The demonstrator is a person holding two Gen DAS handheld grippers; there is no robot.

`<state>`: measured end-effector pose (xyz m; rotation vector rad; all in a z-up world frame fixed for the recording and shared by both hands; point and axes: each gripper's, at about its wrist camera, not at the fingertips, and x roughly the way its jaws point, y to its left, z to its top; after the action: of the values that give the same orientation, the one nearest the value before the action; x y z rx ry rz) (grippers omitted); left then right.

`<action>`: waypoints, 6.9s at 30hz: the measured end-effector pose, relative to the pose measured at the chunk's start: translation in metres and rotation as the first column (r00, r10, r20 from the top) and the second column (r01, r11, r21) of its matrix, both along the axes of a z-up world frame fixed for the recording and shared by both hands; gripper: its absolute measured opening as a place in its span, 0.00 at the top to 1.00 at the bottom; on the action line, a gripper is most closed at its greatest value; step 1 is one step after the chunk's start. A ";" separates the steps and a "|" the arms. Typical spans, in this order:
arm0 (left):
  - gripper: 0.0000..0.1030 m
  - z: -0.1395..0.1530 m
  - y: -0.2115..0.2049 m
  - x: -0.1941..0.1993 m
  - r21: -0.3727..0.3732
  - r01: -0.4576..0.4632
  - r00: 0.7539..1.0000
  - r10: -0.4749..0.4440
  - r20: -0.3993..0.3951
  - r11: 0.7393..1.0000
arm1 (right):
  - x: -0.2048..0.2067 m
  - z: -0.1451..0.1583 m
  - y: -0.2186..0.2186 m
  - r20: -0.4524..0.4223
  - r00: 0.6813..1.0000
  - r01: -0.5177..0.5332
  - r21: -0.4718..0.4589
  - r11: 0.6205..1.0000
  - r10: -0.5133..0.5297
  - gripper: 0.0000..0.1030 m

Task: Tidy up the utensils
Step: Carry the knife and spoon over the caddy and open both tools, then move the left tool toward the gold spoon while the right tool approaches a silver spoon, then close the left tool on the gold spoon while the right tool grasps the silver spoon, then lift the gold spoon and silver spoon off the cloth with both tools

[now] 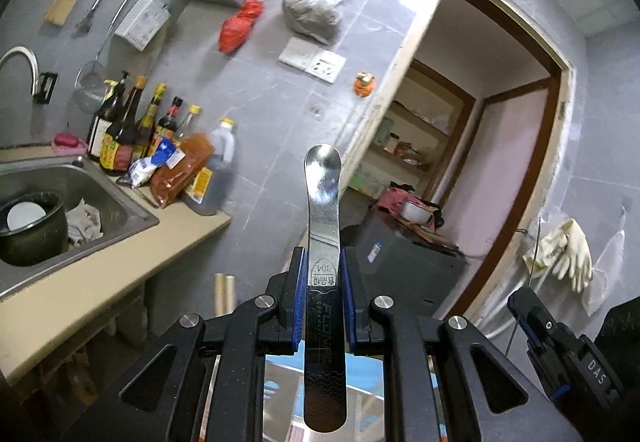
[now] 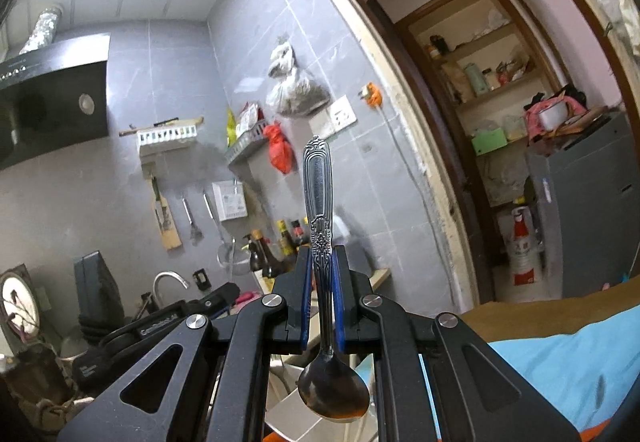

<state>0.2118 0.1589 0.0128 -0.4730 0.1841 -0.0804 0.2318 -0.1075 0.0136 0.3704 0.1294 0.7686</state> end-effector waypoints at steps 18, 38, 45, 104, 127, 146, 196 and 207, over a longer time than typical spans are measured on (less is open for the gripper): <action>0.87 -0.050 -0.007 0.009 0.044 -0.037 0.999 0.037 -0.006 0.998 | 0.007 -0.039 0.038 0.016 1.000 -0.022 -0.176 0.984 0.026 0.93; 0.87 -0.057 -0.009 0.001 0.076 -0.033 0.998 0.036 -0.048 0.997 | 0.002 -0.042 0.042 0.000 0.999 -0.040 -0.217 0.975 0.040 0.89; 0.85 -0.046 -0.010 -0.003 0.094 -0.002 0.999 0.006 -0.046 0.996 | -0.002 -0.033 0.037 0.010 0.999 -0.034 -0.194 0.980 0.037 0.80; 0.13 -0.127 -0.260 0.009 0.211 0.385 0.851 -0.257 -0.458 0.898 | 0.024 -0.117 -0.224 -0.372 0.870 0.191 -0.349 0.917 -0.323 0.02; 0.92 -0.172 -0.274 0.084 0.006 0.529 0.598 -0.368 -0.712 0.849 | 0.083 -0.164 -0.197 -0.616 0.778 -0.102 -0.319 0.942 -0.124 0.60; 0.97 -0.169 -0.246 0.071 -0.002 0.466 0.560 -0.296 -0.774 0.885 | 0.104 -0.172 -0.167 -0.696 0.715 -0.200 -0.284 0.938 -0.059 0.76; 0.98 -0.139 -0.240 -0.006 0.086 0.467 0.758 -0.348 -0.552 0.880 | 0.040 -0.166 -0.173 -0.683 0.686 -0.023 -0.365 0.931 -0.251 0.74; 0.98 -0.138 -0.233 -0.007 0.062 0.439 0.768 -0.338 -0.544 0.897 | 0.060 -0.163 -0.158 -0.645 0.717 -0.061 -0.435 0.898 -0.264 0.77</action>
<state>0.2052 -0.0745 -0.1253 -0.2501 0.8270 -0.3446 0.2919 -0.2655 -0.1496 0.2213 0.9786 0.4289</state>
